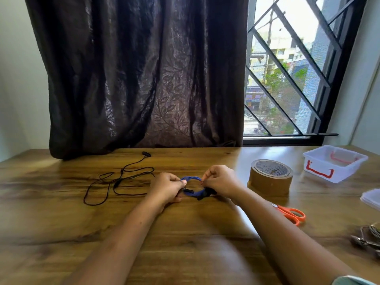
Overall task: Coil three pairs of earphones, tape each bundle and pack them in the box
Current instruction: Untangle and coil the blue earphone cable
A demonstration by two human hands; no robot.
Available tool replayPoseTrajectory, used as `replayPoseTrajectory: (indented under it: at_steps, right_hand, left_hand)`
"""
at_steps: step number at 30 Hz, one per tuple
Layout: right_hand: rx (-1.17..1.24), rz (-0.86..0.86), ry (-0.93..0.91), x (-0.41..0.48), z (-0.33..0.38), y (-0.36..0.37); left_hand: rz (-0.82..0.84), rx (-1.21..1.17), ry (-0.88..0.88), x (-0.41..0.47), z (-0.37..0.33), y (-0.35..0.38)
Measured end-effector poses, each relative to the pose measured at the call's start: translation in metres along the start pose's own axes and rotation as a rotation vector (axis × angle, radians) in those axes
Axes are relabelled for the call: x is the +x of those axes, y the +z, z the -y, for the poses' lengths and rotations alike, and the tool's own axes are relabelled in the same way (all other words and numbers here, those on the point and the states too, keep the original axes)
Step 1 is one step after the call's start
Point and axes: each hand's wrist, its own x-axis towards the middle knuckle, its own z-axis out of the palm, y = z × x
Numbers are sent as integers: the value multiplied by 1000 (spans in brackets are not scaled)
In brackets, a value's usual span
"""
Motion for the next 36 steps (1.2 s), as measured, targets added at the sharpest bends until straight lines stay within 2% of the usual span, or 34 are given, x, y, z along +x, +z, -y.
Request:
replayPoseTrajectory:
  at_steps: [5,9,13,19,27,36]
  right_hand:
    - [-51,-24,9,2,-2,0]
    - [-232,-63,-42,5,-4,3]
    - [-282,-83,-83,6,-5,4]
    - [-382,23,-139,4,-8,10]
    - [-520,117,-205,4,-11,16]
    - [-492,124,-201,5,-13,15]
  left_hand:
    - [-96,118,62,-3,0,0]
    - [-98,282,180,-7,-1,0]
    - [-88,478,254,-7,-1,1]
    - [-72,583,291,-7,0,0]
    - [-6,579,333,-3,2,-1]
    - [22,552,377,-4,1,-1]
